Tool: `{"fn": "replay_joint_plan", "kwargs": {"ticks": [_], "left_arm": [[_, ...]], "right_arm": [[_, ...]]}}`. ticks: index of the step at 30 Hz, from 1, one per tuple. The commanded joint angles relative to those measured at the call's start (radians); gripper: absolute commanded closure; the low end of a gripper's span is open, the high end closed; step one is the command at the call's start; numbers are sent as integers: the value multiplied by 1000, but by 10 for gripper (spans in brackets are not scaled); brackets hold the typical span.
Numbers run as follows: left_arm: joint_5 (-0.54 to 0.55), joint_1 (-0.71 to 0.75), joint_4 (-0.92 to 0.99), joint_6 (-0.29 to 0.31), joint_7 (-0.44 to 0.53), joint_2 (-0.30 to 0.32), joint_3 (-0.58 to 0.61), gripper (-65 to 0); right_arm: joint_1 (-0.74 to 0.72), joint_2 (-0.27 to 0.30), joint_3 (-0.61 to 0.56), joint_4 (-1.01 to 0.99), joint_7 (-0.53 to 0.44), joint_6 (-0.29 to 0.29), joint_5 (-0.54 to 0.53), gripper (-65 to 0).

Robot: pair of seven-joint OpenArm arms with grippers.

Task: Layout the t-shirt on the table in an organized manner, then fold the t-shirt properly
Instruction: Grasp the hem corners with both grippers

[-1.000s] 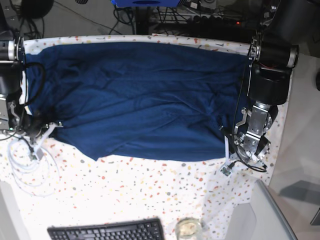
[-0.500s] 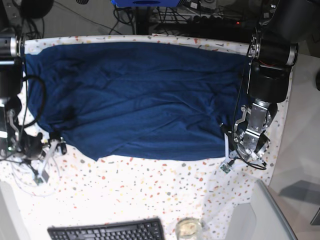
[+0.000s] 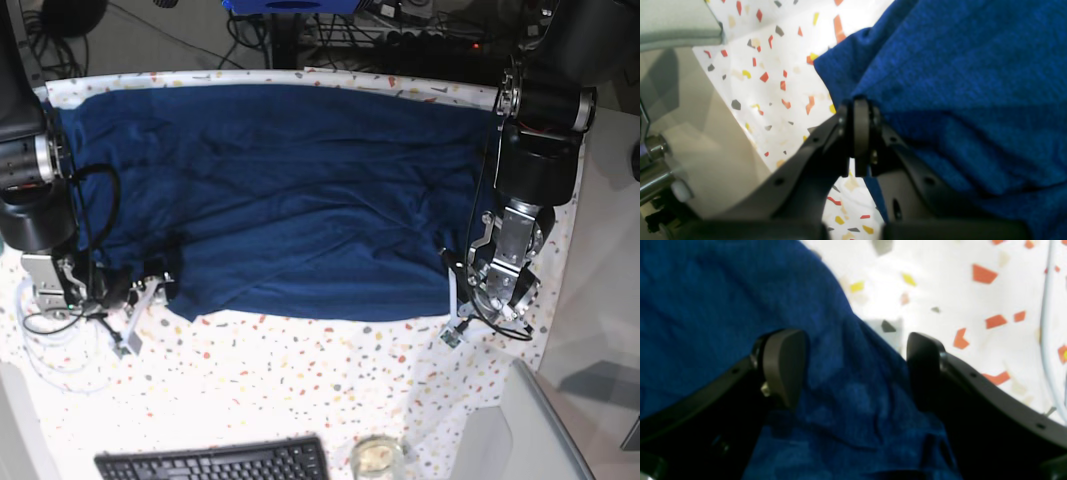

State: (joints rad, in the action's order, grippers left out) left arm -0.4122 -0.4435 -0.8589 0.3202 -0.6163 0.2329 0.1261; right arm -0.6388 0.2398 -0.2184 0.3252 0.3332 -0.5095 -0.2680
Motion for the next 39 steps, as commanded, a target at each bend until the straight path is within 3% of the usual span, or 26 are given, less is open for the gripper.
{"fn": "replay_joint_plan", "kwargs": {"ticks": [1, 4, 6, 10, 13, 17, 24, 28, 33, 36, 39], "left_arm": [[-3, -28, -16, -11, 8, 9, -3, 0], [-3, -28, -18, -11, 8, 9, -3, 0], [-3, -28, -18, -11, 8, 9, -3, 0], [-3, -28, -18, -11, 8, 9, -4, 0], [-3, -28, -23, -11, 8, 3, -96, 0], [-6, -22, -102, -6, 8, -22, -233, 0], [-6, 50, -188, -5, 8, -27, -239, 0], [-4, 84, -251, -5, 8, -27, -248, 0], [-4, 145, -379, -5, 6, -27, -248, 0], [-3, 196, -461, -5, -43, -28, -248, 0], [57, 268, -561, -5, -63, -27, -250, 0]], "right_arm": [[-29, 5, 0, -1, -26, 2, -4, -446], [-20, 5, 0, -8, -56, 2, -4, -429], [-6, 10, -2, -5, -67, 2, -4, -350], [-5, 13, 4, 2, -72, 2, -4, 0], [10, 17, 6, 73, -65, -4, -4, -26], [60, 53, 7, 228, -21, -4, -6, 0], [155, 74, 12, 521, 116, -1, -7, 0], [208, 77, 90, 651, 168, 1, -6, 0], [262, 82, 142, 773, 226, -5, -6, 0], [313, 83, 158, 854, 249, -5, -6, 0], [370, 94, 169, 926, 255, -5, -6, 0]]}}
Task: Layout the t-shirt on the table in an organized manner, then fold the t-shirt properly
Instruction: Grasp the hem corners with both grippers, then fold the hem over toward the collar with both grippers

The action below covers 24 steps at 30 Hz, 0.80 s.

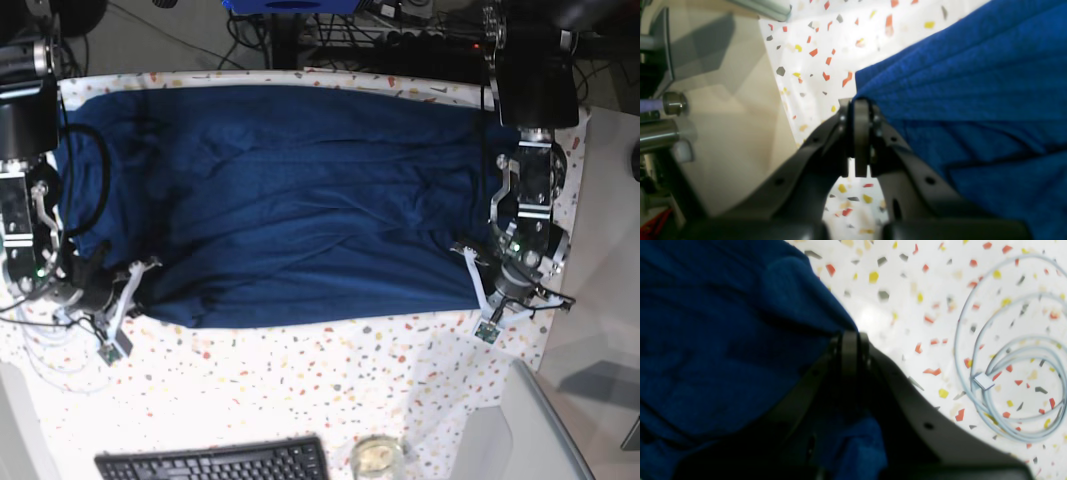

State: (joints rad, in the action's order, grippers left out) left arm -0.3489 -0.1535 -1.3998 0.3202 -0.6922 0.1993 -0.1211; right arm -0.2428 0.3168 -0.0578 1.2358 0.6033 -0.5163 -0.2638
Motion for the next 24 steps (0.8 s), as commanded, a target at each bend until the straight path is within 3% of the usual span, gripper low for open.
{"fn": "replay_joint_plan", "kwargs": {"ticks": [1, 12, 24], "left_arm": [[24, 10, -56, -6, 13, 12, -10, 0], [155, 355, -318, -8, 13, -22, -185, 0], [215, 503, -369, -8, 15, -27, -259, 0]], "right_arm": [[-8, 18, 8, 35, -15, 2, -10, 0], [213, 40, 11, 206, -15, 8, -10, 0], [379, 41, 167, 272, -15, 2, -10, 0]]}}
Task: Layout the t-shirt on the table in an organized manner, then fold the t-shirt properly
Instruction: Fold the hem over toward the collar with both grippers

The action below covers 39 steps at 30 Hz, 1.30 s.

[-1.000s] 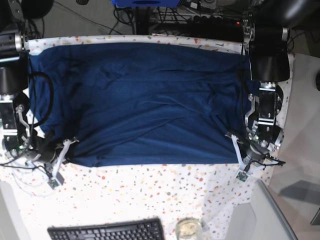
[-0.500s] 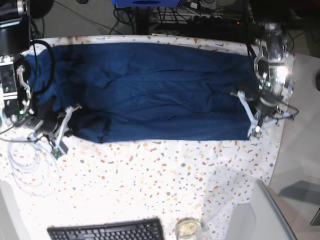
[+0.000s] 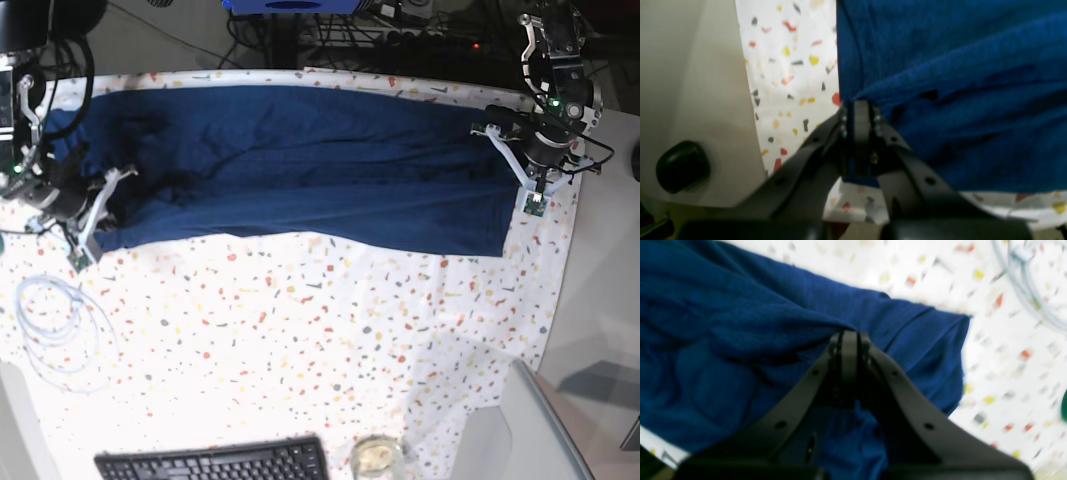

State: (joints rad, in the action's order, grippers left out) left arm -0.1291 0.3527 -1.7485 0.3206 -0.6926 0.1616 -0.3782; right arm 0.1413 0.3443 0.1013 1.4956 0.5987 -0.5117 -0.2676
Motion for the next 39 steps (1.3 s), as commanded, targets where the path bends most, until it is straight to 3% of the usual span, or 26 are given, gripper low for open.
{"fn": "replay_joint_plan", "kwargs": {"ticks": [1, 4, 10, 15, 21, 24, 39], "left_arm": [[-5, -4, -18, -8, 15, 8, 0, 0], [-14, 7, -21, -8, 14, -26, -8, 0], [-16, 10, -15, -8, 14, -26, -2, 0], [-16, 10, -15, -11, 14, -26, -2, 0], [-17, 10, -15, -11, 15, -26, -2, 0], [-17, 19, -15, -11, 15, -27, 0, 0], [-17, 49, -15, -11, 14, -43, -2, 0]], "right_arm": [[7, 12, 8, 13, -10, -3, -6, 0], [48, 5, 10, 20, -10, -3, -6, 0], [103, 5, 11, 23, -10, -3, -8, 0], [154, 3, 11, 145, -10, 5, -9, 0], [171, 2, 11, 221, 108, 5, -11, 0], [183, -41, 11, 270, 152, 5, -6, 0], [169, -77, 11, 148, 114, 5, -5, 0]]}}
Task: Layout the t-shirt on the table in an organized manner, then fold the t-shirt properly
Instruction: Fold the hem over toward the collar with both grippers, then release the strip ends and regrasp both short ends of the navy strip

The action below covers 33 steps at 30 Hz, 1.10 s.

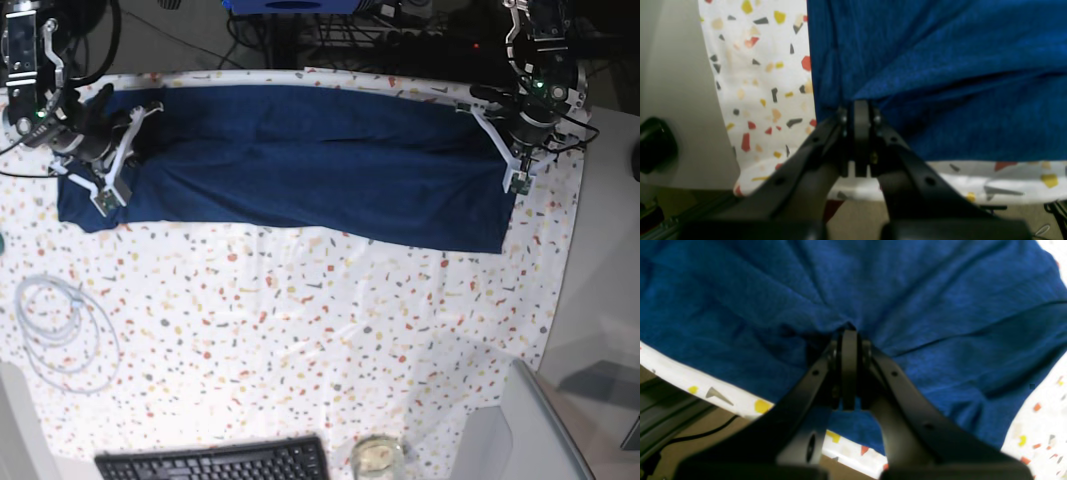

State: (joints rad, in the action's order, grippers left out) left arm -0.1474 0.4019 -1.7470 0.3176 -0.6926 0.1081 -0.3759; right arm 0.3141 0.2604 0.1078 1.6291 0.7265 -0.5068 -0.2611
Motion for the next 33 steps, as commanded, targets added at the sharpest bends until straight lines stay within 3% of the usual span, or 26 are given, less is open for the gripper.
{"fn": "replay_joint_plan", "kwargs": {"ticks": [1, 6, 9, 12, 15, 22, 24, 26, 28, 29, 31, 33], "left_arm": [[1, -1, -17, -8, 14, 12, -5, 0], [1, -1, -18, -8, 12, 12, -13, 0], [1, 1, -23, -8, 4, 9, -8, 0], [1, -2, -38, -8, -42, 9, -7, -224], [4, -1, -83, -7, -51, 8, -15, -314], [15, -2, -167, -5, -54, -5, -104, -311], [35, -10, -167, -5, -52, -23, -107, -296], [88, -33, -152, -5, -49, -46, -77, -189], [121, -53, -103, -8, -45, -64, -50, 0], [128, -67, -64, -10, -37, -71, -38, 0], [128, -91, 17, -10, 4, -74, -24, 0], [128, -99, 97, -10, 47, -78, -19, 0]], "right_arm": [[-3, 7, 5, 13, -14, 0, -11, 0], [-2, 1, 79, 13, -12, -3, -11, -14], [12, 3, 89, 36, -12, -6, -11, -146], [23, 4, 91, 92, -12, -6, -11, -296], [23, 0, 148, 125, -12, -6, -11, -312], [-26, 0, 284, 181, -12, -6, -14, -311], [-66, 4, 290, 162, -12, -6, -13, -284], [-114, 0, 289, 89, -12, -8, -13, -170], [-161, -2, 270, 17, -12, -10, -13, -24], [-183, 0, 243, -20, -12, -10, -13, 0], [-221, 3, 204, -97, -12, -10, -13, -26], [-255, 4, 197, -189, -20, -10, -13, -8]]}}
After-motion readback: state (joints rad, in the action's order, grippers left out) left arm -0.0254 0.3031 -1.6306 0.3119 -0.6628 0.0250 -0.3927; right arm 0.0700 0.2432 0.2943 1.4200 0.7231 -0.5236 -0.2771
